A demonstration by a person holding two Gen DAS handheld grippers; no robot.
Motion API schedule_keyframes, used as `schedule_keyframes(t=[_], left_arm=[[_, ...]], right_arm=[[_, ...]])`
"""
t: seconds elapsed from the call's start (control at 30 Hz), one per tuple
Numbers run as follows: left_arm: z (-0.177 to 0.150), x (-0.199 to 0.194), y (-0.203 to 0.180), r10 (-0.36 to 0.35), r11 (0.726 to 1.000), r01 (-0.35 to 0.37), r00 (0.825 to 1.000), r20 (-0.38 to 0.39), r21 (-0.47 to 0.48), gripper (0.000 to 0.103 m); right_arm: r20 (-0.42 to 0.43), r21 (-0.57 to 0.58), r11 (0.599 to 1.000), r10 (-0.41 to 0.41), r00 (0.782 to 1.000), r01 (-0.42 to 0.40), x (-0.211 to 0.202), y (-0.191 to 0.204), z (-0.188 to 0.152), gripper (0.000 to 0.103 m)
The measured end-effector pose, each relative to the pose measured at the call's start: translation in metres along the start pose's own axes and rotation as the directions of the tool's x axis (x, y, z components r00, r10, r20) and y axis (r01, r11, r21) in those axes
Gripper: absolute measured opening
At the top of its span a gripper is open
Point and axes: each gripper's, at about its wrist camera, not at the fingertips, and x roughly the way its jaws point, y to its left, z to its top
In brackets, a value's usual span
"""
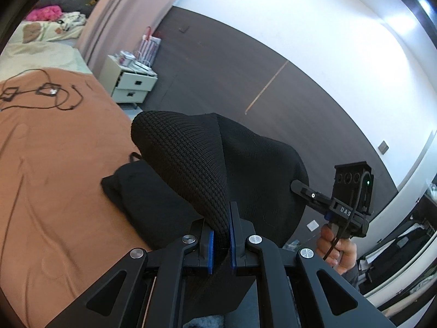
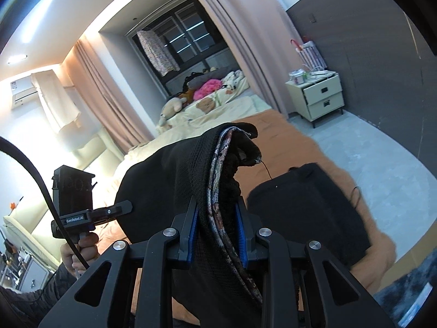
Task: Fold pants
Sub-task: 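Carry the folded shorts with both grippers and lay them on the bed corner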
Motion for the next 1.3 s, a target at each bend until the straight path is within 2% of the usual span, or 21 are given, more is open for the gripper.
schedule_keyframes(t=[0.37, 0.57, 0.7, 0.93, 0.97, 1.0, 1.03, 1.07, 1.1, 1.13, 1.17, 1.23, 1.3], left_arm=[[0.009, 0.074, 0.01, -0.038, 0.999, 0.038, 0.997, -0.069, -0.01, 0.009], [0.0, 0.105, 0.02, -0.06, 0.998, 0.057, 0.993, -0.098, -0.037, 0.009], [0.0, 0.116, 0.031, -0.064, 0.997, 0.058, 0.992, -0.104, -0.06, 0.009], [0.003, 0.112, 0.049, -0.035, 0.998, 0.029, 0.995, -0.091, -0.061, 0.009], [0.004, 0.111, 0.054, -0.029, 0.998, 0.023, 0.996, -0.085, -0.064, 0.009], [0.005, 0.111, 0.061, 0.01, 0.997, -0.016, 0.996, -0.086, -0.07, 0.009], [0.005, 0.112, 0.066, 0.05, 0.995, -0.058, 0.994, -0.096, -0.078, 0.01], [0.004, 0.117, 0.076, 0.1, 0.989, -0.111, 0.988, -0.12, -0.096, 0.01], [0.0, 0.121, 0.086, 0.119, 0.982, -0.138, 0.982, -0.146, -0.129, 0.01], [-0.003, 0.124, 0.095, 0.12, 0.976, -0.147, 0.979, -0.164, -0.159, 0.01], [-0.007, 0.127, 0.103, 0.123, 0.971, -0.156, 0.976, -0.181, -0.18, 0.012], [-0.014, 0.127, 0.113, 0.15, 0.962, -0.19, 0.968, -0.203, -0.195, 0.027], [-0.02, 0.122, 0.119, 0.142, 0.96, -0.184, 0.97, -0.198, -0.213, 0.032]], right_arm=[[-0.02, 0.038, 0.998, -0.054, 0.998, 0.054, -0.006, -0.013, -0.008, 0.021], [-0.031, 0.059, 0.996, -0.072, 0.997, 0.073, -0.01, -0.012, -0.01, 0.021], [-0.054, 0.077, 0.992, -0.094, 0.994, 0.098, -0.006, -0.011, -0.009, 0.021], [-0.091, 0.07, 0.992, -0.102, 0.991, 0.108, 0.014, 0.003, 0.006, 0.021], [-0.089, 0.067, 0.992, -0.101, 0.991, 0.108, 0.019, 0.007, 0.011, 0.021], [-0.085, 0.064, 0.992, -0.106, 0.991, 0.112, 0.021, 0.007, 0.012, 0.021], [-0.081, 0.052, 0.99, -0.129, 0.988, 0.133, 0.027, 0.011, 0.015, 0.023], [-0.086, 0.05, 0.982, -0.178, 0.98, 0.183, 0.035, 0.012, 0.017, 0.028], [-0.105, 0.056, 0.97, -0.23, 0.967, 0.237, 0.042, 0.01, 0.017, 0.033], [-0.132, 0.059, 0.959, -0.267, 0.955, 0.277, 0.05, 0.007, 0.014, 0.048], [-0.157, 0.059, 0.949, -0.298, 0.942, 0.31, 0.054, 0.007, 0.012, 0.059], [-0.184, 0.056, 0.936, -0.333, 0.925, 0.348, 0.055, 0.009, 0.007, 0.062], [-0.193, 0.053, 0.94, -0.321, 0.927, 0.336, 0.05, 0.015, 0.002, 0.062]])
